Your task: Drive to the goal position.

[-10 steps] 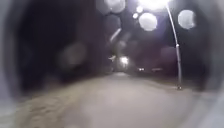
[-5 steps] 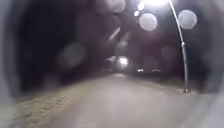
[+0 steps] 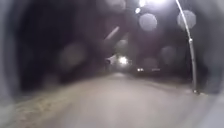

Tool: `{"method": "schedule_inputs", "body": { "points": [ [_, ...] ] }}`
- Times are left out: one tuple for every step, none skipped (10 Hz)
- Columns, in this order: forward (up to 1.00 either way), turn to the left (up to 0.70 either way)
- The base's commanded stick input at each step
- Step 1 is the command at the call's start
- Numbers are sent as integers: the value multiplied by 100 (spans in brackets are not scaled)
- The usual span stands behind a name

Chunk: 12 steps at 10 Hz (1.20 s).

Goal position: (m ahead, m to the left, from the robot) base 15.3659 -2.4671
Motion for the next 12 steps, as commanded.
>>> {"method": "schedule_inputs", "body": {
  "points": [
    [100,0],
    [100,0],
    [100,0],
    [100,0],
    [100,0],
    [100,0],
    [100,0],
    [100,0],
    [100,0],
    [100,0],
    [100,0],
    [100,0]
  ]
}}
